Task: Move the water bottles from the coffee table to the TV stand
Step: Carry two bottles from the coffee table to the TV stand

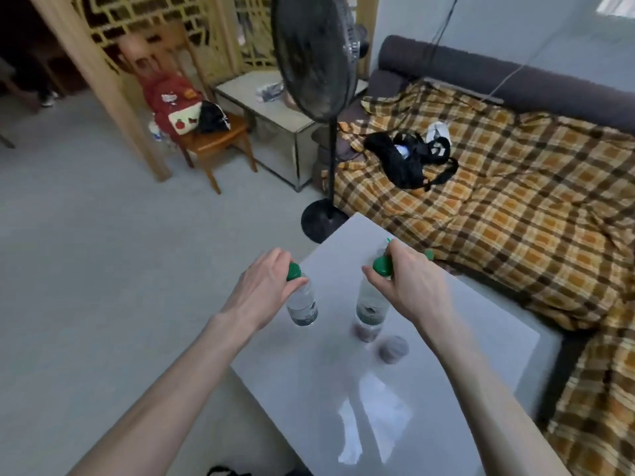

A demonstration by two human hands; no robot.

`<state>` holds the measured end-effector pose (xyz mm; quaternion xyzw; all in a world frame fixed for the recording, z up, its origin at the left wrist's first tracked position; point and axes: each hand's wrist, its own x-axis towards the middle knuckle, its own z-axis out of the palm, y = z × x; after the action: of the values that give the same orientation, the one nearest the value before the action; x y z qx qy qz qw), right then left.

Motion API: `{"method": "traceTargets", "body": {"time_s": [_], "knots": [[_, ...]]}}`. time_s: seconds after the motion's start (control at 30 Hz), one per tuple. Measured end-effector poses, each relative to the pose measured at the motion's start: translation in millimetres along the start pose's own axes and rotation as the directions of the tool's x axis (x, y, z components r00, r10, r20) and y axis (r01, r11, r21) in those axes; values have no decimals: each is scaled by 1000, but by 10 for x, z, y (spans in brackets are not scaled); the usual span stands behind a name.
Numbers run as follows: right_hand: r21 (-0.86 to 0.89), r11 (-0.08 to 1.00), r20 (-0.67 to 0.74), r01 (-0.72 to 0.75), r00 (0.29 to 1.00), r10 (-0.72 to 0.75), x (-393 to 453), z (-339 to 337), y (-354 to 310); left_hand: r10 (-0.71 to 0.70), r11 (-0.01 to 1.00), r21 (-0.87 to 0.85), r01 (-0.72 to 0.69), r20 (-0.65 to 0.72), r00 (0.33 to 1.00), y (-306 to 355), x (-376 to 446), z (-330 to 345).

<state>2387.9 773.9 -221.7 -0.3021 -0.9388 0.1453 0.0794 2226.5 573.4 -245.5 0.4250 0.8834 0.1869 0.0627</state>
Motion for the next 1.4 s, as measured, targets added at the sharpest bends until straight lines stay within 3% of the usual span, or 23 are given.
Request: {"method": "traceTargets", "body": {"time_s": [0.27, 0.67, 1.03, 1.4], "knots": [[38, 930, 42, 366, 929, -367, 296, 389, -1853, -323, 946, -98, 310, -167, 932, -1394, -915, -766], [99, 699, -1, 708, 703, -712, 39, 1072, -4778, -595, 796, -168, 581, -392, 702, -3275, -2569, -1993], [272, 421, 66, 865, 419, -905, -676, 1696, -7109, -770, 561, -319, 764, -540, 340, -4447, -4235, -2597], [417, 124, 129, 900, 76, -989, -1265, 2571, -9222, -850, 256, -402, 879, -526, 7, -5485, -5513, -3126]]}}
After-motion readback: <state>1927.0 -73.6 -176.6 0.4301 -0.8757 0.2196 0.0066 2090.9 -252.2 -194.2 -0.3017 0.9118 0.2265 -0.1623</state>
